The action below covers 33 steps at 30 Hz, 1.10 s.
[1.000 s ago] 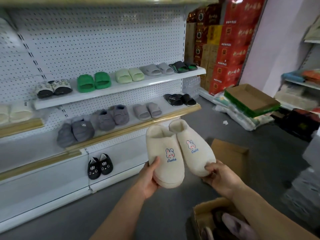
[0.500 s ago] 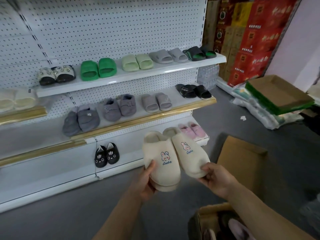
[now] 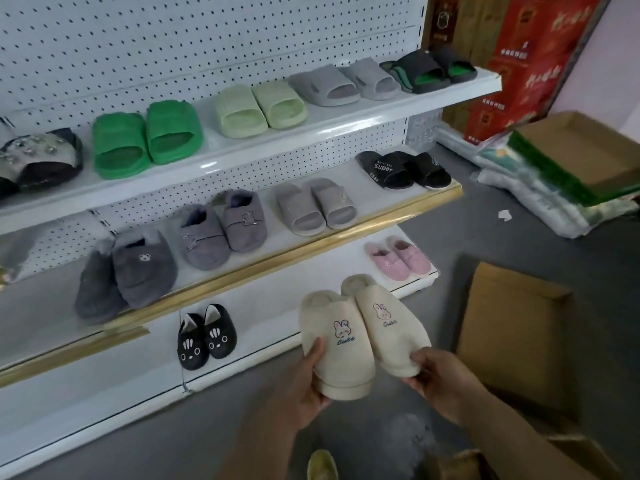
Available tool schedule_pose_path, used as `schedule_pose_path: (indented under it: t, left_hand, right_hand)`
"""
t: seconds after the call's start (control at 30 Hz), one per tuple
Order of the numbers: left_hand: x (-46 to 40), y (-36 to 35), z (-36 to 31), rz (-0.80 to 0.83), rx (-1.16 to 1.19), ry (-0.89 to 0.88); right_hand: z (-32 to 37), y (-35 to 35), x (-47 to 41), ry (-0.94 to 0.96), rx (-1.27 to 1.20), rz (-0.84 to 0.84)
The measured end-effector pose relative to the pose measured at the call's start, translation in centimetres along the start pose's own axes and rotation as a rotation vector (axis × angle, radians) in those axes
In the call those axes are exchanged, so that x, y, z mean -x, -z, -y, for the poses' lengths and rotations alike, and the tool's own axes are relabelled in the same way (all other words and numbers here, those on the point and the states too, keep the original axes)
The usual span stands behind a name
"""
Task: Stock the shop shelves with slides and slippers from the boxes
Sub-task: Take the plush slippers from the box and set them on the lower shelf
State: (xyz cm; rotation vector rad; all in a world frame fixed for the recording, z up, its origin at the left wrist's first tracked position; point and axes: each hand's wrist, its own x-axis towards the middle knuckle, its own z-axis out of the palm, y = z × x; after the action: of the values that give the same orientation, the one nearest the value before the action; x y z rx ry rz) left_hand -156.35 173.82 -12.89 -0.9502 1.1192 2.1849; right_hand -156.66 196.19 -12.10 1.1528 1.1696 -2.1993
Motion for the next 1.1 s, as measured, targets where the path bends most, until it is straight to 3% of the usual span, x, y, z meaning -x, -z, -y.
schedule_pose_path:
  t: [0.23,0.53,0.87,1.1]
  left_hand:
    - [-12.4,1.5,-6.0,0.004,-0.128,0.049]
    - [-28.6,4.1,-6.5,0.045,-0.181,0.098]
    - [-48.5,8.7,-4.1,-0.033,-0.348,0.096]
    - [-57.7,8.1,-3.8,-0.118,-0.241,0.126]
  right_hand:
    - [1.3,-5.4,-10.1,-0.010,-0.035,-0.140]
    - [1.6,-6.6,-25.5,-0.041,-0.106,-0.248]
    - [-1.9,-3.0,-46.4,-0.050,-0.115,-0.213]
    - [-1.1,-3.7,-58.0,0.002,0.048,-0.212]
